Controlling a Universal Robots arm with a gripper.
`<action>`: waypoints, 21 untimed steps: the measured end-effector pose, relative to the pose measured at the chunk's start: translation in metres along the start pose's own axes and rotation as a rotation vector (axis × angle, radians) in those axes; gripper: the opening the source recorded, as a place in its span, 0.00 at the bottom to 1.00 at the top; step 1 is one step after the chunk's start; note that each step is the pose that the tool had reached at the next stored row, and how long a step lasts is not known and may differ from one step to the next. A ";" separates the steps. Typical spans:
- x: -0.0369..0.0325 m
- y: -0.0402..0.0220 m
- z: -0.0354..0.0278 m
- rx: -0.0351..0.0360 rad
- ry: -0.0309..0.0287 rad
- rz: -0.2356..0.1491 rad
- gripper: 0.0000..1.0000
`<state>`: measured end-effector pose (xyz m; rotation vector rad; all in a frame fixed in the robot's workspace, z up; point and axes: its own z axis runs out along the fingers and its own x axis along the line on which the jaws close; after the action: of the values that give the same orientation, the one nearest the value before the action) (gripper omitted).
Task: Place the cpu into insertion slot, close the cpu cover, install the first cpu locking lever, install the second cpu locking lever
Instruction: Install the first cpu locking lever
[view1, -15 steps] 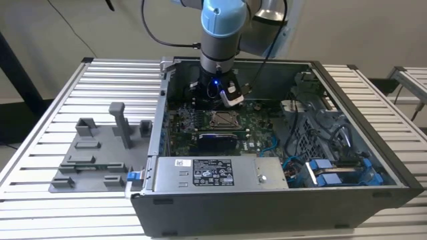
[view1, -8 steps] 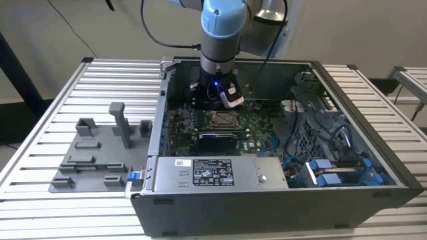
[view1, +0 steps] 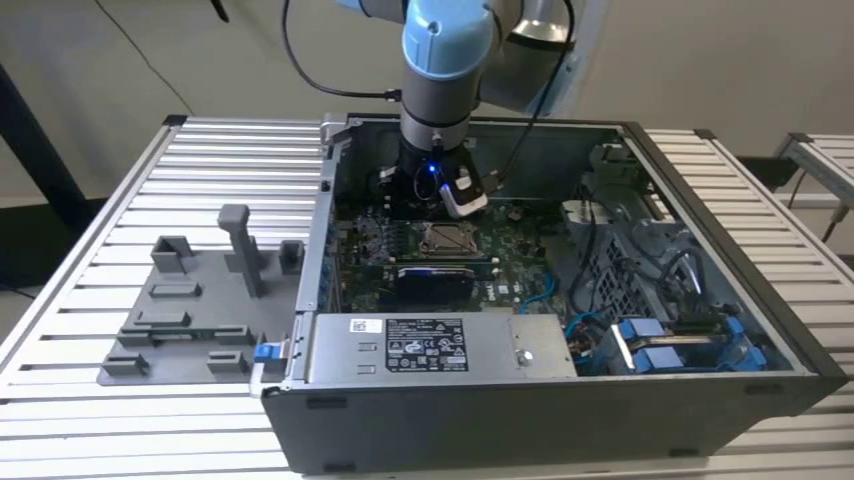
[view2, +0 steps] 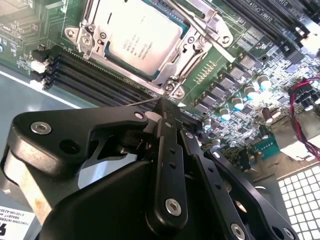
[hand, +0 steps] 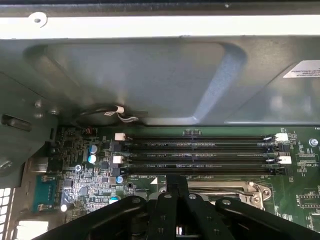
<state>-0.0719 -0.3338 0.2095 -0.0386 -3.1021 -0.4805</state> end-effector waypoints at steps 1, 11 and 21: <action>-0.0001 0.0007 0.0004 0.0000 0.0000 0.000 0.11; -0.0008 0.0020 0.0035 -0.0001 0.0001 0.000 0.11; -0.0125 0.0018 0.0049 -0.0003 0.0001 0.000 0.11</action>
<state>-0.0593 -0.3309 0.2054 -0.0385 -3.1020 -0.4809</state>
